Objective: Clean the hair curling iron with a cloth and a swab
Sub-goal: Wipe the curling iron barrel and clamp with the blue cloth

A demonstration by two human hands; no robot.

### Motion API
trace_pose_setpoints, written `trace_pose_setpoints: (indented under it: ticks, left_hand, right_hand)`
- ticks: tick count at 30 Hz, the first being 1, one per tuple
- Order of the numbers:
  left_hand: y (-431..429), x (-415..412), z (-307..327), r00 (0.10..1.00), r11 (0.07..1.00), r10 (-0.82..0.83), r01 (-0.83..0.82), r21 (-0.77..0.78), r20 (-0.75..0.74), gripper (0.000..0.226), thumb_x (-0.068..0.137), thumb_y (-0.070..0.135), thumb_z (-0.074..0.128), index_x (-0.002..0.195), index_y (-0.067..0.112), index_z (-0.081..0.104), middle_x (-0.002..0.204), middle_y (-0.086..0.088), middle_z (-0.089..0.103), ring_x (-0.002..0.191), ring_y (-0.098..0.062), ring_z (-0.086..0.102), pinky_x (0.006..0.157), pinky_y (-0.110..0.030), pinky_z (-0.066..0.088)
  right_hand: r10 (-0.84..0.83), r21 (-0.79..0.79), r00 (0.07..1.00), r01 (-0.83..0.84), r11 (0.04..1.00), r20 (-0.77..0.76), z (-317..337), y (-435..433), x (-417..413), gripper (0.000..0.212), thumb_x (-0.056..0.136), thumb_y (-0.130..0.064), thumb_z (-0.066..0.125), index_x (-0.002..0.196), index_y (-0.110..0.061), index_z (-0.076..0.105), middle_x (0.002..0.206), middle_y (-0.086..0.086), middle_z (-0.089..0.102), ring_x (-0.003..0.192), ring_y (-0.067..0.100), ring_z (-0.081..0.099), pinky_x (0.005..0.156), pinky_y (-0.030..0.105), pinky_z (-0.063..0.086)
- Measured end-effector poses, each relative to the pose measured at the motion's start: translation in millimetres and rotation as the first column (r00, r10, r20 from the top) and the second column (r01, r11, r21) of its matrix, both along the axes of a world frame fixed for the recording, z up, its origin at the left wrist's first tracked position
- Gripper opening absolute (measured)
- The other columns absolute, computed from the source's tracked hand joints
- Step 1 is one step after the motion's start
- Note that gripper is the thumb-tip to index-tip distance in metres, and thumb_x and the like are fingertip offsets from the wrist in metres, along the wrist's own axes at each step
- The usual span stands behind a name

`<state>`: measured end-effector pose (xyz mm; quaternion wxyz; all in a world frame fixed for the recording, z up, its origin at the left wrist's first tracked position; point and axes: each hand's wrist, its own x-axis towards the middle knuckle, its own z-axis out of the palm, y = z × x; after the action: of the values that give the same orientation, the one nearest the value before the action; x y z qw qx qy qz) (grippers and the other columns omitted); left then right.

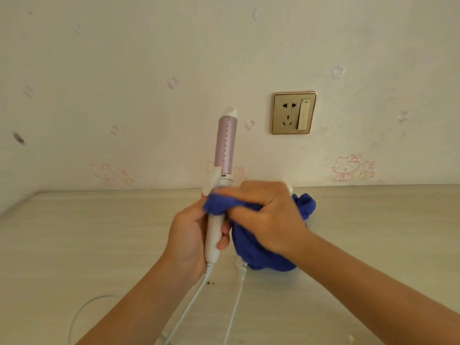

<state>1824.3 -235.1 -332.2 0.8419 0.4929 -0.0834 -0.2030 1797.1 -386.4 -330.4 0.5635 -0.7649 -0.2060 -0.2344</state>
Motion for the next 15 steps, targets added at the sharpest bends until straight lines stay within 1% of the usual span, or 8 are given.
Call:
trace_pose_setpoints:
  ticks: [1, 3, 4, 6, 8, 10, 12, 15]
  left_hand:
    - [3, 1, 1, 1.0, 1.0, 0.013, -0.013, 0.009, -0.008, 0.038, 0.089, 0.032, 0.054, 0.099, 0.005, 0.081, 0.085, -0.017, 0.062, 0.065, -0.023, 0.057, 0.049, -0.03, 0.042]
    - [8, 3, 3, 1.0, 1.0, 0.011, -0.01, 0.023, -0.017, 0.046, 0.089, 0.04, 0.054, 0.109, 0.007, 0.08, 0.096, -0.019, 0.062, 0.079, -0.027, 0.057, 0.06, -0.033, 0.043]
    - [8, 2, 4, 1.0, 1.0, -0.007, 0.007, 0.012, -0.015, 0.051, 0.089, 0.044, 0.054, 0.111, 0.006, 0.079, 0.095, -0.019, 0.062, 0.077, -0.027, 0.056, 0.058, -0.032, 0.042]
    - [6, 0, 4, 0.997, 0.997, -0.071, 0.071, -0.018, 0.001, 0.059, 0.093, 0.053, 0.05, 0.112, 0.004, 0.076, 0.085, -0.015, 0.06, 0.061, -0.021, 0.051, 0.044, -0.028, 0.038]
    - [0, -4, 3, 0.995, 0.995, -0.1, 0.1, 0.011, 0.015, 0.063, 0.094, 0.061, 0.051, 0.115, 0.005, 0.07, 0.077, -0.011, 0.055, 0.052, -0.016, 0.045, 0.037, -0.025, 0.034]
    - [-4, -5, 1, 0.997, 0.995, -0.081, 0.08, 0.062, 0.012, 0.062, 0.09, 0.065, 0.055, 0.11, 0.007, 0.069, 0.075, -0.008, 0.055, 0.049, -0.014, 0.046, 0.035, -0.023, 0.035]
    - [-4, -5, 0, 0.999, 0.996, -0.034, 0.032, 0.086, 0.019, 0.061, 0.088, 0.066, 0.056, 0.105, 0.009, 0.073, 0.07, -0.008, 0.057, 0.046, -0.014, 0.046, 0.034, -0.023, 0.036]
    - [1, 0, 1, 0.993, 0.987, 0.114, -0.117, 0.111, 0.039, 0.066, 0.087, 0.068, 0.054, 0.094, 0.007, 0.078, 0.059, -0.011, 0.054, 0.037, -0.017, 0.044, 0.033, -0.024, 0.036]
  right_hand:
    - [0.041, -0.049, 0.999, -0.042, 0.998, -0.018, -6, 8, -3, 0.043, 0.083, 0.007, 0.063, 0.112, -0.019, 0.081, 0.092, -0.001, 0.079, 0.075, 0.016, 0.076, 0.072, 0.034, 0.063]
    - [0.012, -0.173, 1.0, -0.009, 0.985, 0.02, -14, 17, -5, 0.043, 0.082, -0.001, 0.067, 0.115, -0.025, 0.079, 0.095, -0.007, 0.079, 0.082, 0.012, 0.075, 0.079, 0.038, 0.062]
    - [-0.009, -0.167, 1.0, 0.013, 0.986, 0.024, -14, 17, -5, 0.042, 0.083, -0.003, 0.066, 0.115, -0.027, 0.079, 0.094, -0.007, 0.079, 0.082, 0.012, 0.076, 0.079, 0.04, 0.062]
    - [-0.084, -0.062, 0.996, 0.085, 0.994, 0.016, -6, 8, 0, 0.042, 0.084, -0.003, 0.064, 0.113, -0.028, 0.081, 0.088, -0.006, 0.078, 0.074, 0.014, 0.076, 0.074, 0.039, 0.063]
    - [-0.224, -0.017, 0.971, 0.226, 0.974, 0.084, 1, -4, 4, 0.041, 0.085, -0.003, 0.064, 0.11, -0.03, 0.081, 0.079, -0.011, 0.074, 0.069, 0.01, 0.07, 0.071, 0.024, 0.058]
    - [-0.306, -0.008, 0.946, 0.309, 0.951, 0.111, 5, -9, 6, 0.042, 0.085, -0.003, 0.064, 0.11, -0.033, 0.08, 0.073, -0.014, 0.069, 0.066, 0.01, 0.066, 0.067, 0.02, 0.055]
    - [-0.23, 0.002, 0.971, 0.231, 0.973, 0.071, 3, -4, 3, 0.045, 0.085, 0.0, 0.063, 0.111, -0.033, 0.08, 0.073, -0.013, 0.07, 0.065, 0.011, 0.069, 0.067, 0.027, 0.058]
    - [0.024, -0.08, 1.0, -0.026, 0.996, -0.018, -3, 9, -4, 0.047, 0.085, 0.003, 0.061, 0.116, -0.027, 0.079, 0.075, -0.005, 0.077, 0.07, 0.016, 0.075, 0.074, 0.043, 0.062]
